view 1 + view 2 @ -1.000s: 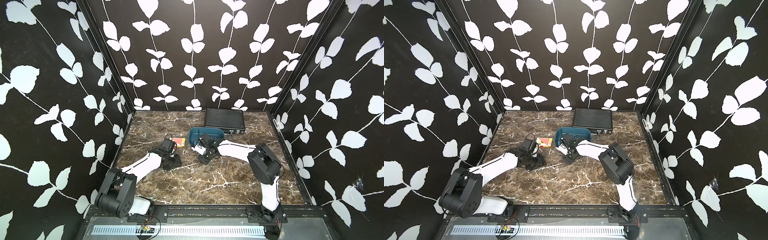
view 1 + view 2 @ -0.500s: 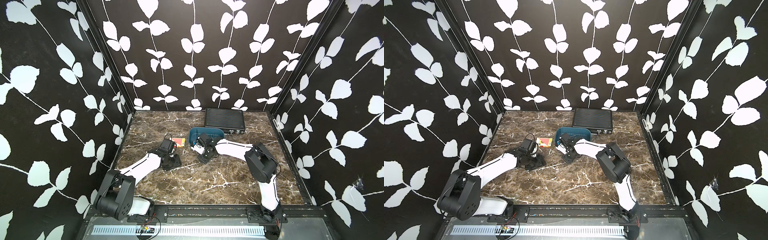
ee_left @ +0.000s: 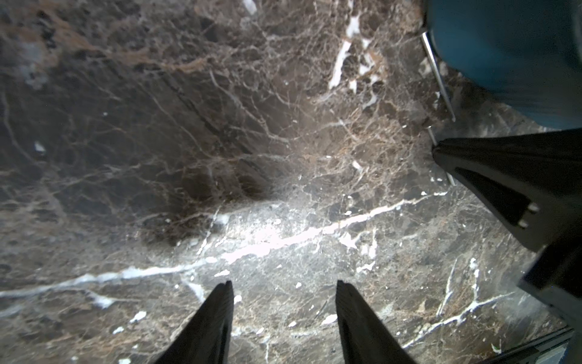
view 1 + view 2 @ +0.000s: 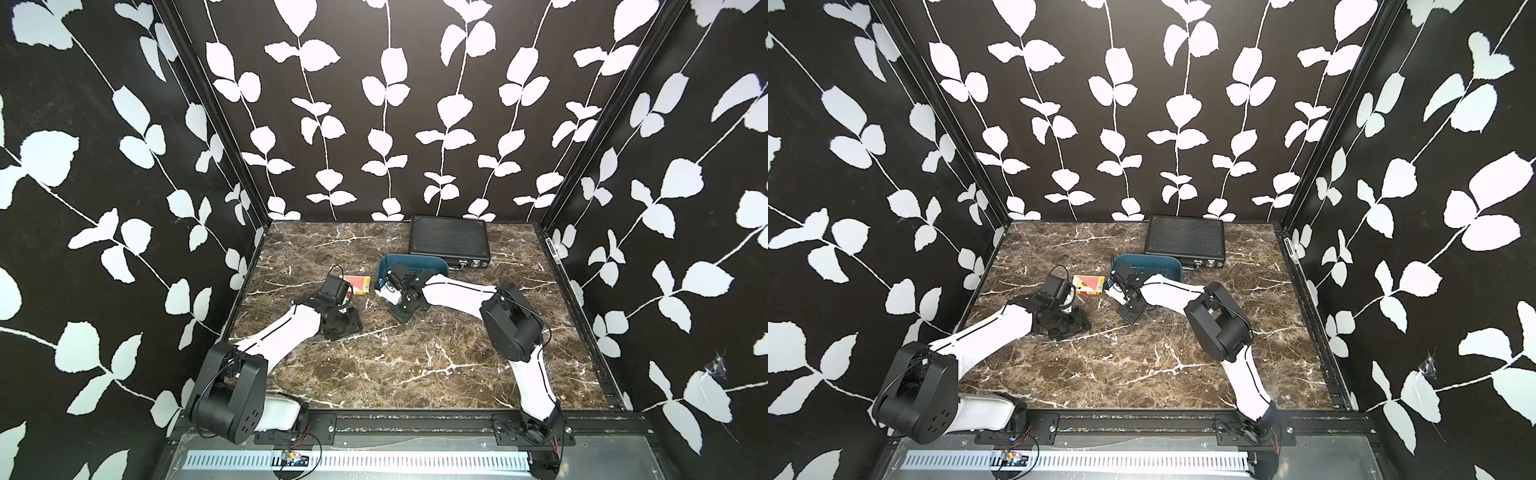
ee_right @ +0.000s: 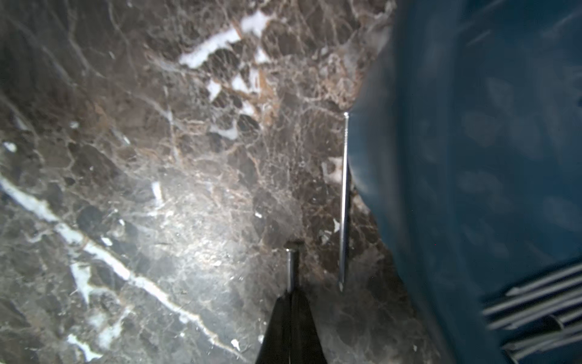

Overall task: Put the nails on the desktop into the storage box
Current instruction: Pick up the nail from the center of the board, then place the nail in the storage box.

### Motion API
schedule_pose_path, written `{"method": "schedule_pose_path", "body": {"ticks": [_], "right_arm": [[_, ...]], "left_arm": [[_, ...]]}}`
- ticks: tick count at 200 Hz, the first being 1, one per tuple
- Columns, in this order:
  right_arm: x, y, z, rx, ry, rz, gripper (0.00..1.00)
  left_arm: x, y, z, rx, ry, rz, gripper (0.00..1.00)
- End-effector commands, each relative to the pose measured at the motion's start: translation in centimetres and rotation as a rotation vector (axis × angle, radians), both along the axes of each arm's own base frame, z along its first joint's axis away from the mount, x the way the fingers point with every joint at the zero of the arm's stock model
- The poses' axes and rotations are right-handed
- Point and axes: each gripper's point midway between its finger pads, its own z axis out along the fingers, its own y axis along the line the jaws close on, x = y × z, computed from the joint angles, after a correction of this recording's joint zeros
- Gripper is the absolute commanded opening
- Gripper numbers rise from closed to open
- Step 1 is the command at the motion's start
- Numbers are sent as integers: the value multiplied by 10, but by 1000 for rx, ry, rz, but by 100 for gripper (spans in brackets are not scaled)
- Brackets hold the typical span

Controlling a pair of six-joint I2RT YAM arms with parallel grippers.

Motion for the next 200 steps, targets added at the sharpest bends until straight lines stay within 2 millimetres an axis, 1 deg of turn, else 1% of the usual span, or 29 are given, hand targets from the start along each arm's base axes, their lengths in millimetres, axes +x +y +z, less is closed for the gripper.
{"method": "schedule_pose_path", "body": {"ticks": [1,16,34,43,56,70,86,98,116,144,157,171,185,200], "right_arm": [[-11,-9,-18,-43,43,2,0],[-13,-2,11,26,34,5,0],[-13,7,59,143,14,-12,0],[-8,9,86,204,-8,-36,0],[2,6,118,276,-31,-80,0],[17,0,141,334,-36,-139,0],[38,-9,156,383,-36,-208,0],[52,-17,155,382,-45,-243,0],[76,-32,142,323,-74,-283,0],[112,-53,108,253,-78,-365,0],[121,-58,89,226,-55,-384,0],[127,-60,78,205,-41,-389,0],[127,-61,76,195,-39,-387,13],[124,-61,86,207,-55,-386,24]], "left_arm": [[4,0,6,-8,-27,2,54],[7,-2,3,-16,-31,3,54],[12,-5,2,-23,-39,5,54],[14,-7,2,-31,-44,5,54],[18,-9,2,-37,-48,5,54],[22,-12,1,-46,-49,0,54],[26,-15,0,-53,-47,-8,54],[29,-17,1,-56,-50,-15,54],[33,-20,5,-59,-58,-28,54],[39,-25,9,-64,-62,-54,54],[42,-27,11,-68,-66,-67,54],[44,-29,14,-68,-73,-79,54],[46,-30,16,-66,-78,-87,54],[52,-29,20,-58,-96,-92,54]]}}
